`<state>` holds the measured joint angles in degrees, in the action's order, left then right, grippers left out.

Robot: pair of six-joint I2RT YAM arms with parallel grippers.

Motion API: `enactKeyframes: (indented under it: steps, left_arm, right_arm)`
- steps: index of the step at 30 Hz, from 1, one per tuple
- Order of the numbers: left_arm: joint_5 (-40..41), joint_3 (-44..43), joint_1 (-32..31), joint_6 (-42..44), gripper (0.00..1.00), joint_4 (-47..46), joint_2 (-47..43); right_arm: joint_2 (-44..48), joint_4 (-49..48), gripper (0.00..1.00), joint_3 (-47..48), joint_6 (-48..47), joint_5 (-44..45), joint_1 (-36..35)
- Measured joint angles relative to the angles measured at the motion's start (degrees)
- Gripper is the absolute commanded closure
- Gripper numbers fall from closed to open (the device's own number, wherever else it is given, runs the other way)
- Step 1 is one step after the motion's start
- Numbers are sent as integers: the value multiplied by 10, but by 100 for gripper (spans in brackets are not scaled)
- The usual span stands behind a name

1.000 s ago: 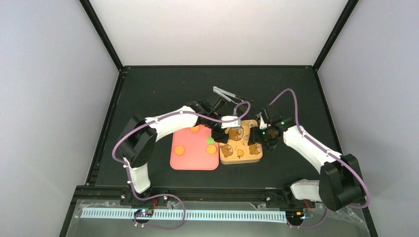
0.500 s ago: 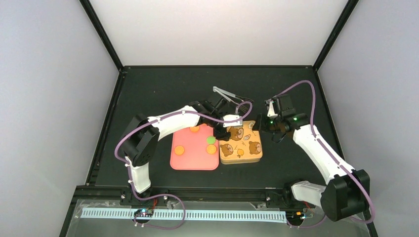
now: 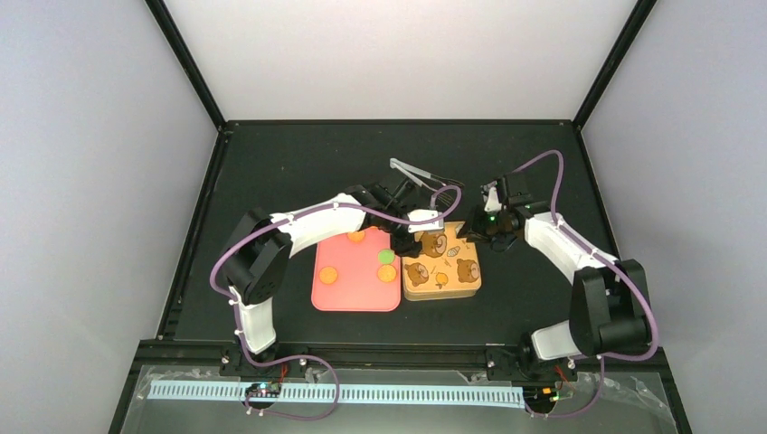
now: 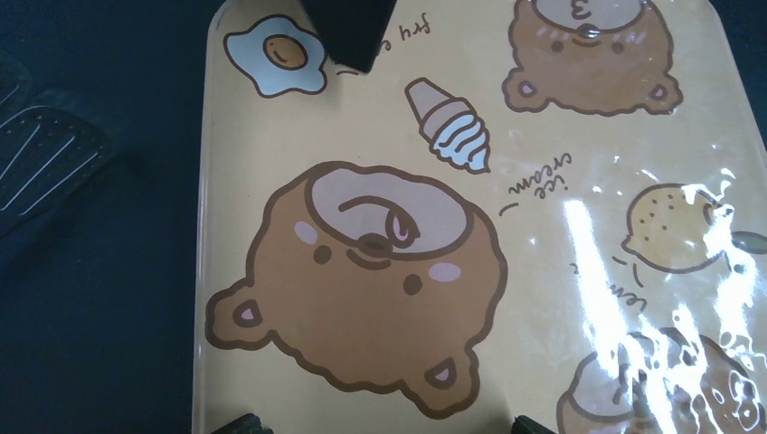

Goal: Pack the cookies
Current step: Press the box lid onto the packing box.

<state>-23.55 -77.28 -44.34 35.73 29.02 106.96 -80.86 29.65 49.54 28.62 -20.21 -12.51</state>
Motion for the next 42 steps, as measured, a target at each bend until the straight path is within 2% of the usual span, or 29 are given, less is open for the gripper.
enactKeyframes:
  steps: [8, 12, 18, 33, 35, 39, 42]
  left_arm:
    - [-9, 0, 0, 0, 22, 9, -5]
    - [-31, 5, -3, 12, 23, 36, -27]
    - [-15, 30, -17, 40, 25, 50, -38]
    - [4, 63, -15, 43, 28, -43, -41]
    - [5, 67, -15, 43, 29, -49, -44]
    - [7, 70, -14, 43, 29, -49, -47]
    - [10, 70, -5, 42, 27, -42, -53]
  right_arm:
    - [-22, -55, 74, -6, 8, -17, 1]
    - [-18, -76, 74, -15, 15, -17, 1]
    - [-19, -103, 74, -23, 24, -26, 1]
    - [-42, -165, 73, -32, 47, -59, -16]
    - [-49, -179, 72, -32, 50, -68, -19]
    - [-47, -183, 61, -31, 55, -73, -22]
    - [-31, -165, 57, -30, 62, -71, -23]
